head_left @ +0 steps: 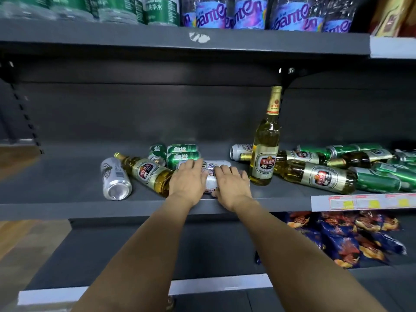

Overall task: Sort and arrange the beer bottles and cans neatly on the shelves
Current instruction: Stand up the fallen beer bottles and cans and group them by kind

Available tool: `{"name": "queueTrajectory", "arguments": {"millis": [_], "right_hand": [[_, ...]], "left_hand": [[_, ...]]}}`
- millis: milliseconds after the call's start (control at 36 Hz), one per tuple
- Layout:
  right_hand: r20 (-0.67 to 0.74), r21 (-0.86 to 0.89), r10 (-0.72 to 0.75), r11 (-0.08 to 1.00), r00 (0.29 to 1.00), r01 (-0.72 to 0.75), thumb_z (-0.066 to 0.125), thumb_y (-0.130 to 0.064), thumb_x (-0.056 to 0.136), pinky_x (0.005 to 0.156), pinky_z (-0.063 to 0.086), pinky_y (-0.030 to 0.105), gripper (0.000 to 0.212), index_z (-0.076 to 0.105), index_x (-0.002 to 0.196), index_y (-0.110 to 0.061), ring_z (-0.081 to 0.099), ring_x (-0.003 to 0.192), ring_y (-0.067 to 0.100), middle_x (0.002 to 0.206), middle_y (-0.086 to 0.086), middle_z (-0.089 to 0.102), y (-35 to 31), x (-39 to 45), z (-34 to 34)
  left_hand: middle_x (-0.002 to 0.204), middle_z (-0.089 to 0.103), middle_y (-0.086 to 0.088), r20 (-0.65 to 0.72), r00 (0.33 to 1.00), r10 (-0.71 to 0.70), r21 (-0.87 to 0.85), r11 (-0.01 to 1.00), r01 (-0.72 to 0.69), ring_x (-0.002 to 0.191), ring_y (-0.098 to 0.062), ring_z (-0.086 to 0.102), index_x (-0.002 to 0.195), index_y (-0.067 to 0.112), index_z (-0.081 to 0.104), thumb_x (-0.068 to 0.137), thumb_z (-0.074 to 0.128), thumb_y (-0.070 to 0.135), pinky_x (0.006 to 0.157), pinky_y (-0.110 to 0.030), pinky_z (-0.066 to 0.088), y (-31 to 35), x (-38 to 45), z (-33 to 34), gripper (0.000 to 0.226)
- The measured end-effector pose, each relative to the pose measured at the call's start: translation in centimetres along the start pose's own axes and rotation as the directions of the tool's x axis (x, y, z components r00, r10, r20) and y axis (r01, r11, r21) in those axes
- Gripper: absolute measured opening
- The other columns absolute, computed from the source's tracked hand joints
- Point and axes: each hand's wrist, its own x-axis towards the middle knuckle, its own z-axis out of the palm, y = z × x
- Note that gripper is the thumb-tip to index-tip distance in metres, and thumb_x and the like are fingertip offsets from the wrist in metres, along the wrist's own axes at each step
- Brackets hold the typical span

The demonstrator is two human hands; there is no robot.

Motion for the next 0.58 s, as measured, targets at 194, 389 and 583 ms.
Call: {"name": "queueTrajectory", "arguments": {"millis": [194,389,583], "right_hand": [[-0.146,0.499,0.351,0.833,0.925,-0.237,0.070,-0.029,0.086,0.103,0.038,0.043,0.064,0.038,0.137,-0.010,0.045,0.121,0.029,0.130,0.010,0.046,1.6,0.2,-0.2],[-0.015,0.881,0.583,0.392,0.812,-0.265,0.073,-0.021,0.084,0.100,0.044,0.036,0.057,0.040,0.128,-0.010,0.053,0.117,0.025,0.127,0.009,0.051,2.2,1.0,0.2],[-0.009,0.917,0.609,0.321,0.793,-0.236,0.074,-0.016,0.083,0.103,0.042,0.036,0.060,0.037,0.129,-0.006,0.050,0.120,0.025,0.129,0.011,0.048,2.4,1.2,1.4]], "left_hand": [[0.154,0.033,-0.011,-0.007,0.976,-0.219,-0.424,0.884,0.195,0.139,-0.029,0.034,0.155,0.018,0.007,0.099,0.035,0.053,0.106,-0.042,0.034,1.0,0.4,-1.0,0.072],[0.145,0.048,-0.006,0.143,0.974,-0.176,-0.458,0.861,0.223,0.131,-0.029,0.045,0.150,0.022,0.025,0.096,0.034,0.061,0.104,-0.043,0.039,2.7,1.3,0.1,0.067],[0.144,0.047,-0.007,0.138,0.984,-0.110,-0.326,0.933,0.150,0.132,-0.026,0.043,0.142,0.017,0.039,0.102,0.037,0.044,0.102,-0.040,0.039,2.9,1.2,0.7,0.049]]}}
